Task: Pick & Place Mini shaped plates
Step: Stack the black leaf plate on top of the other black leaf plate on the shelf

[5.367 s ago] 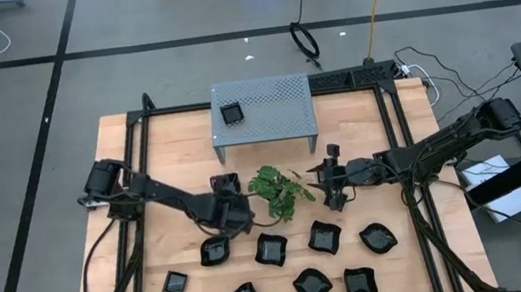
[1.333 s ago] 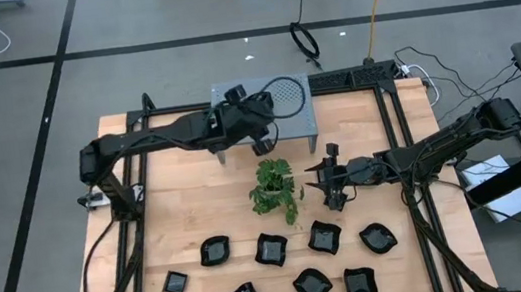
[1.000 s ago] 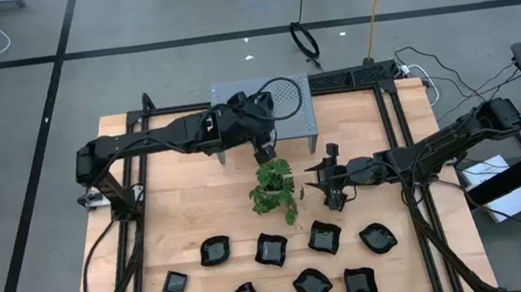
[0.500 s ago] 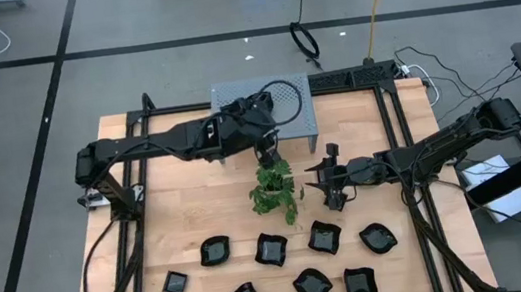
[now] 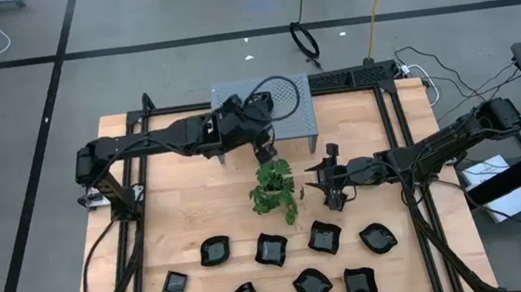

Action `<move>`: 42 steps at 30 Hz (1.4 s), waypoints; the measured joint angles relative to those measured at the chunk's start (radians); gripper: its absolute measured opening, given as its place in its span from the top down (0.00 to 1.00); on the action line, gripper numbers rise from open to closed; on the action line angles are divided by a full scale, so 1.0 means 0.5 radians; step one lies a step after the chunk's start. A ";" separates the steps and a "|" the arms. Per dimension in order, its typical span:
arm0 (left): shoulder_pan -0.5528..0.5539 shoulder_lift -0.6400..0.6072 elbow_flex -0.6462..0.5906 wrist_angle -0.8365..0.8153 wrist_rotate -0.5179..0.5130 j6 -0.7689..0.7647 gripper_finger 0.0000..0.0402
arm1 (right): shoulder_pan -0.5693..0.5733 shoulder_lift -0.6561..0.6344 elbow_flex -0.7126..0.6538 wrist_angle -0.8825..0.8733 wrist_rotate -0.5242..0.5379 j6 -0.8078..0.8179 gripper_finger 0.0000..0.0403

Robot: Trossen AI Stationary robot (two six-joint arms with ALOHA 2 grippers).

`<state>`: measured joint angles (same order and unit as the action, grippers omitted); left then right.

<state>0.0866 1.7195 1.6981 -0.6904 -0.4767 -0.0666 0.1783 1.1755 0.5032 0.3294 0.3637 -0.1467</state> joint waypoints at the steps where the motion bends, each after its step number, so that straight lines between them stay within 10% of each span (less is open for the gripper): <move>1: -0.006 0.000 -0.001 -0.067 0.024 -0.074 0.63 | 0.000 0.000 0.000 0.000 0.000 0.000 0.61; 13: -0.265 0.001 -0.001 -1.176 1.036 -0.505 0.63 | 0.001 0.000 0.000 0.000 0.000 0.000 0.61; 19: -0.612 0.001 -0.012 -1.708 1.030 -0.897 0.63 | 0.000 0.000 0.000 0.000 0.000 0.000 0.61; 42: -1.600 0.002 -0.921 -0.433 0.688 -1.231 0.63 | 0.001 -0.001 0.000 -0.001 0.000 0.000 0.61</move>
<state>-0.7132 1.7203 1.2376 -0.9071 -0.1325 -0.6819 0.1786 1.1752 0.5030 0.3291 0.3637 -0.1467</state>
